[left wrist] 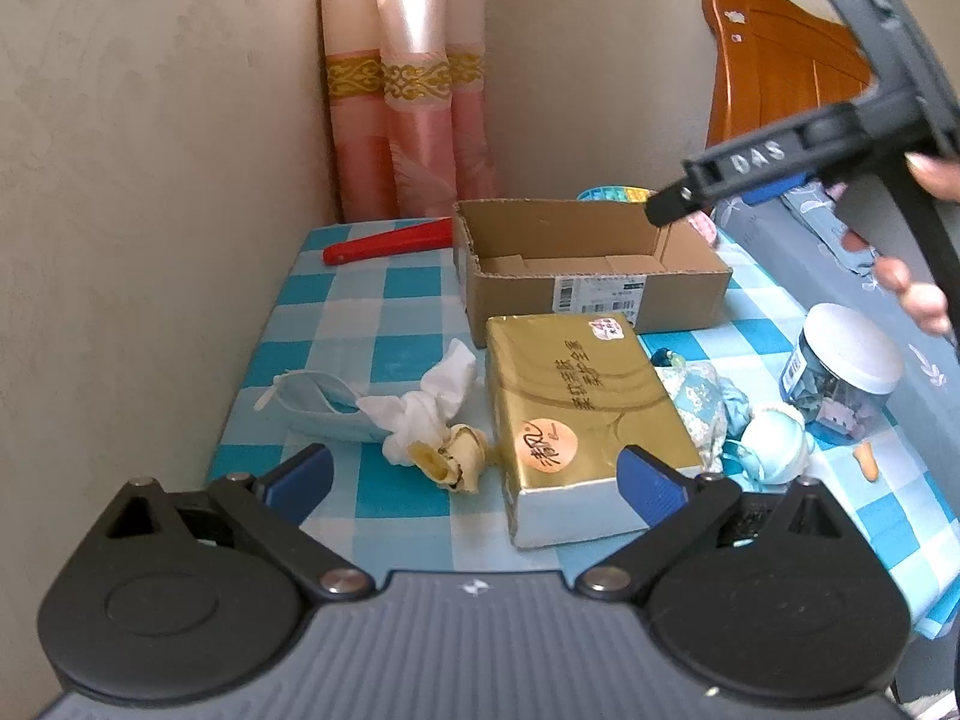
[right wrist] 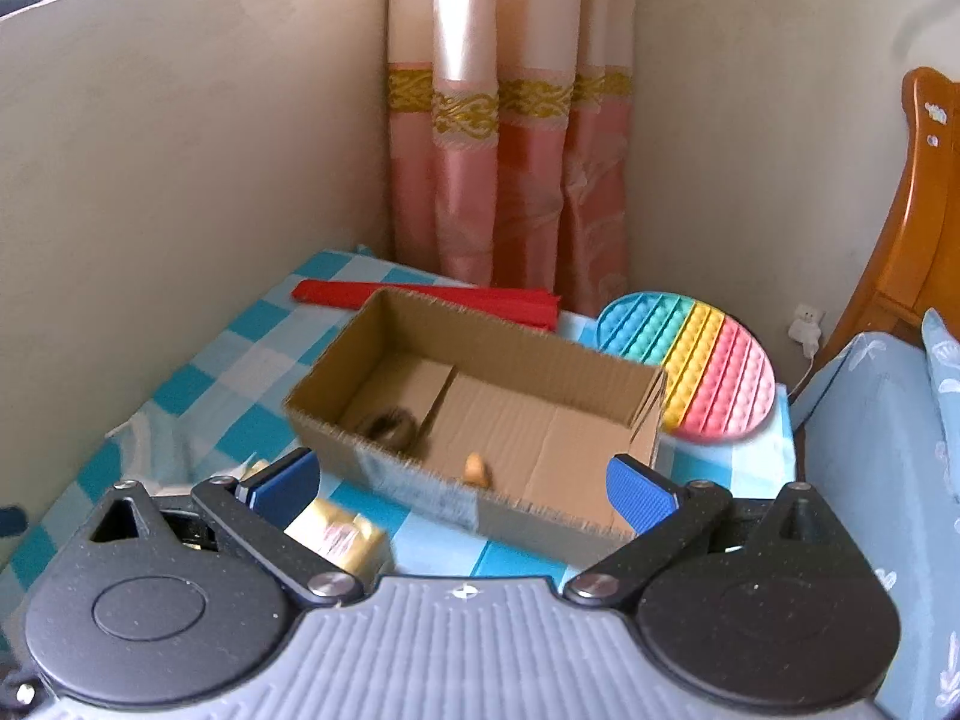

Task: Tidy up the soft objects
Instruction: 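Lower the orange earplug into the cardboard box and open the right gripper, then move the left gripper to the light blue round toy while the right returns to the table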

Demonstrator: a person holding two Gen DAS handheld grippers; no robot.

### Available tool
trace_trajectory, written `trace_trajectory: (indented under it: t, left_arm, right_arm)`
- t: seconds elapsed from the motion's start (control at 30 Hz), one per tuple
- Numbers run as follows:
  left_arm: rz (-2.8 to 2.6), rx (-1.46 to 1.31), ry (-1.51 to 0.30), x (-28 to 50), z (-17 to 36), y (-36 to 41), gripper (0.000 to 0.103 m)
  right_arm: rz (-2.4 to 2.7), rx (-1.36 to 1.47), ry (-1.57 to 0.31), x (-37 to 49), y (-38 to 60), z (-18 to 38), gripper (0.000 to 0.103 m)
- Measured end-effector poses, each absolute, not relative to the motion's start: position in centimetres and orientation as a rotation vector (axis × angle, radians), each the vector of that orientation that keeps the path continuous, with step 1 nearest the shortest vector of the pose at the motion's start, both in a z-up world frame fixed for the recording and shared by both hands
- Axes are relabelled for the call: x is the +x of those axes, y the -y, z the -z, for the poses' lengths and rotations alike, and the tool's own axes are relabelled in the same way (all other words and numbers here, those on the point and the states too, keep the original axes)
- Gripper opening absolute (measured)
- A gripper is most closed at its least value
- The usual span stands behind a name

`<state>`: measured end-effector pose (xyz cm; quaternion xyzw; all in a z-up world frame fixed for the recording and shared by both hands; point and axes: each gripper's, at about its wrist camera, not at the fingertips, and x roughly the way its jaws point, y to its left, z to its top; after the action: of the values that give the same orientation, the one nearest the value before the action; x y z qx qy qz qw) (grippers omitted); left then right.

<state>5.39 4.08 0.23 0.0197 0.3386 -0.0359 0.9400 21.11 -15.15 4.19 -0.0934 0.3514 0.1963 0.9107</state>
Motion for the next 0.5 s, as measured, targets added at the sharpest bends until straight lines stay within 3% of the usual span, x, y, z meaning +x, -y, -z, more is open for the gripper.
trace_trajectory:
  t: [0.5]
  left_arm:
    - [0.101, 0.056, -0.713, 4.8, 0.9, -3.5, 0.101]
  right_arm:
    - [-0.326, -0.210, -0.673, 11.5, 18.4, -0.3, 0.103]
